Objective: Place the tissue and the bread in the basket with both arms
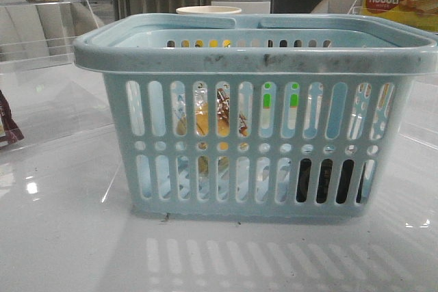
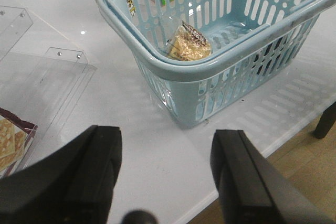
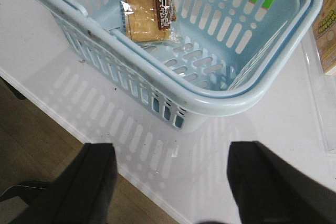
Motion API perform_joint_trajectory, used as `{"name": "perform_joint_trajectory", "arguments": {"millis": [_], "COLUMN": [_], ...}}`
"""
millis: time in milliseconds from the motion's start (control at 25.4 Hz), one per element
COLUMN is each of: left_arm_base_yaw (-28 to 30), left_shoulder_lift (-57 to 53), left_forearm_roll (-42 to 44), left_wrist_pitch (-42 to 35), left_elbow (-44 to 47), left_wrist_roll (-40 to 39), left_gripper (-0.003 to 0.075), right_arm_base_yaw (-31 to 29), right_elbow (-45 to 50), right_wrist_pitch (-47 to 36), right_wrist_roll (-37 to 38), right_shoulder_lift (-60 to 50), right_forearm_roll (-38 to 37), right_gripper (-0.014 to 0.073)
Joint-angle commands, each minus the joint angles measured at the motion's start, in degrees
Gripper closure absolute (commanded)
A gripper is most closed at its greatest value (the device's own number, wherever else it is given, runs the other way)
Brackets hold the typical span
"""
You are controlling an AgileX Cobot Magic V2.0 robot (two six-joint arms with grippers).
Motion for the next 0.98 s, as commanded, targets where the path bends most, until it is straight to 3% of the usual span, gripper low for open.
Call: {"name": "perform_joint_trajectory", "arguments": {"millis": [0, 315, 630, 945], "left_arm_base_yaw": [-0.17, -0.17, -0.17, -0.17], "left_shoulder_lift": [0.12, 0.12, 0.12, 0.12], "left_forearm_roll": [0.26, 0.26, 0.26, 0.26], "left_wrist_pitch": [-7.66, -9.82, -9.82, -9.82], "left_elbow": [0.04, 1.36, 1.36, 1.36], "left_wrist_roll": [-0.63, -0.63, -0.63, -0.63], "left_gripper": [0.0286, 0.0286, 0.0286, 0.0286], "right_arm_base_yaw": [0.05, 0.05, 0.05, 0.05], "right_elbow": [3.03, 12.23, 12.58, 12.58], "right_wrist_pitch": [-8.99, -18.2, -18.82, -18.82], "right_wrist_roll": [-0.38, -0.38, -0.38, -0.38], "right_shoulder_lift": [-2.57, -9.59, -9.76, -9.76], "right_forearm_roll": [-1.23, -1.29, -1.29, -1.29], "right_gripper": [0.0039, 0.0062, 0.0393, 0.0432]}}
